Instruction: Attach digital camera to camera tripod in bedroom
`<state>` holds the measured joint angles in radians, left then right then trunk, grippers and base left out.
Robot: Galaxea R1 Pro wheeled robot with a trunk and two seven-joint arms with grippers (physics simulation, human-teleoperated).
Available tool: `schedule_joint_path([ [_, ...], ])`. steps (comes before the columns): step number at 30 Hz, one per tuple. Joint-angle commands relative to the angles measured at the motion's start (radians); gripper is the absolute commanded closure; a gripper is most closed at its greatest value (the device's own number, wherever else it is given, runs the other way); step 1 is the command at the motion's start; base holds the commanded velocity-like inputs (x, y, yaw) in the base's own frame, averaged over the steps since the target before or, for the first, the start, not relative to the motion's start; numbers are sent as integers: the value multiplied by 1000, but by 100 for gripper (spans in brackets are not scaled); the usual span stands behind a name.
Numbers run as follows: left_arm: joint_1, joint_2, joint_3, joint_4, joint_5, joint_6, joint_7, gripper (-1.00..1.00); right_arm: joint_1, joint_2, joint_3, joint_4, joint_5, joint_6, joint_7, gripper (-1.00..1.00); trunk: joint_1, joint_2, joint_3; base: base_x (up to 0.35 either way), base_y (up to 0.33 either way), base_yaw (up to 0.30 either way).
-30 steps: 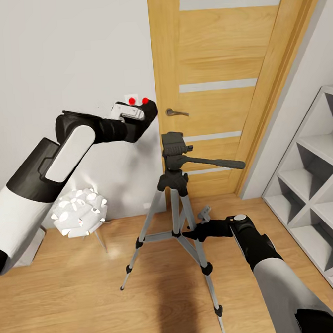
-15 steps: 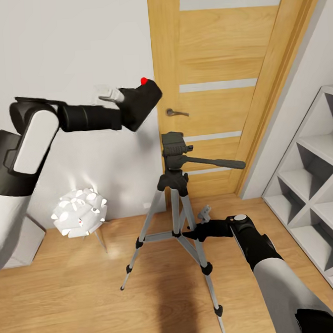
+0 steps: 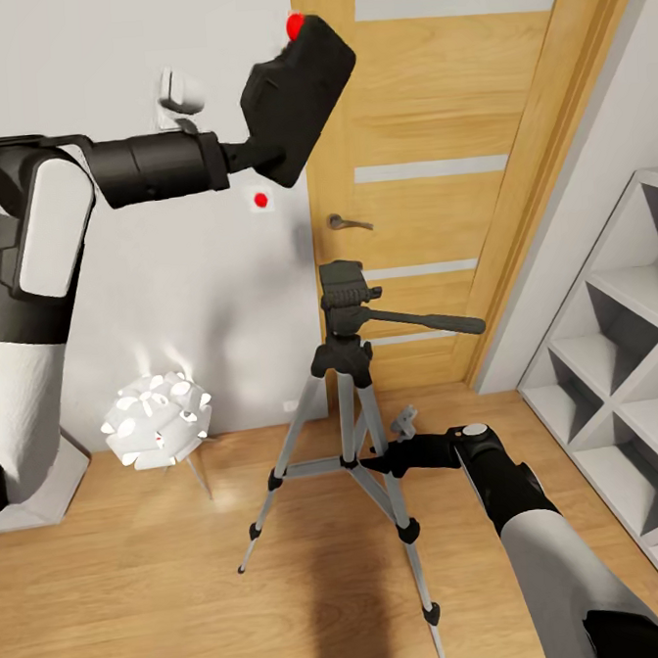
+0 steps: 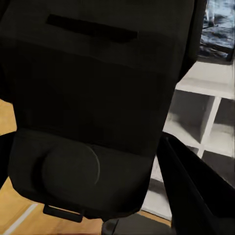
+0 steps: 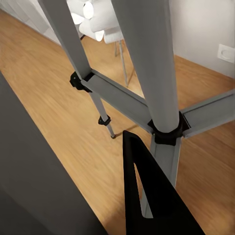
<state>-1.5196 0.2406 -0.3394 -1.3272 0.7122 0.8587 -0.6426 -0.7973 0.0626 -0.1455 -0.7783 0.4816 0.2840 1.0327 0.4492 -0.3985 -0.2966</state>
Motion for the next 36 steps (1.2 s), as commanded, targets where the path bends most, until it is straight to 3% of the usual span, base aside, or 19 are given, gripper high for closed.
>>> schedule_joint_path([
  [1, -7, -5, -2, 16, -14, 3, -31, 100, 0, 2, -6, 36, 14, 16, 10, 100, 1, -2, -2, 0, 0, 0],
  [3, -18, -18, -3, 50, -77, 1, -115, 100, 0, 2, -7, 36, 14, 16, 10, 100, 1, -2, -2, 0, 0, 0],
  [8, -28, -25, -4, 85, -278, -45, -319, 100, 0, 2, -7, 36, 14, 15, 10, 100, 1, -2, -2, 0, 0, 0],
  [10, -29, -24, -4, 90, -334, -76, -390, 100, 0, 2, -6, 36, 14, 15, 10, 100, 1, -2, -2, 0, 0, 0],
  [15, -29, -20, -3, 95, -414, -108, -486, 100, 0, 2, -6, 36, 14, 15, 10, 100, 1, -2, -2, 0, 0, 0],
  [16, -30, -14, -3, 94, -447, -117, -527, 100, 0, 2, -6, 36, 14, 16, 10, 100, 1, -2, -2, 0, 0, 0],
  [21, -30, -4, -2, 84, -455, -119, -572, 100, 0, 2, -6, 36, 14, 16, 10, 100, 1, -2, -2, 0, 0, 0],
  [23, -30, 19, -1, 75, -456, -117, -586, 100, 0, 2, -6, 36, 14, 16, 10, 100, 1, -2, -2, 0, 0, 0],
  [25, -30, 63, -5, 54, -457, -114, -595, 100, 0, 2, -6, 36, 14, 17, 10, 100, 1, -2, -2, 0, 0, 0],
  [28, -30, 76, -12, 32, -461, -110, -597, 100, 0, 2, -6, 36, 14, 17, 10, 100, 1, -2, -2, 0, 0, 0],
  [31, -30, 79, -25, 9, -494, -102, -599, 100, 0, 2, -6, 36, 14, 16, 10, 100, 1, -2, -2, 0, 0, 0],
  [34, -30, 77, -33, -20, -565, -92, -600, 100, 0, 2, -6, 36, 14, 16, 10, 100, 1, -2, -2, 0, 0, 0],
  [36, -30, 75, -35, -31, -590, -90, -601, 100, 0, 2, -6, 36, 14, 16, 10, 100, 1, -2, -2, 0, 0, 0],
])
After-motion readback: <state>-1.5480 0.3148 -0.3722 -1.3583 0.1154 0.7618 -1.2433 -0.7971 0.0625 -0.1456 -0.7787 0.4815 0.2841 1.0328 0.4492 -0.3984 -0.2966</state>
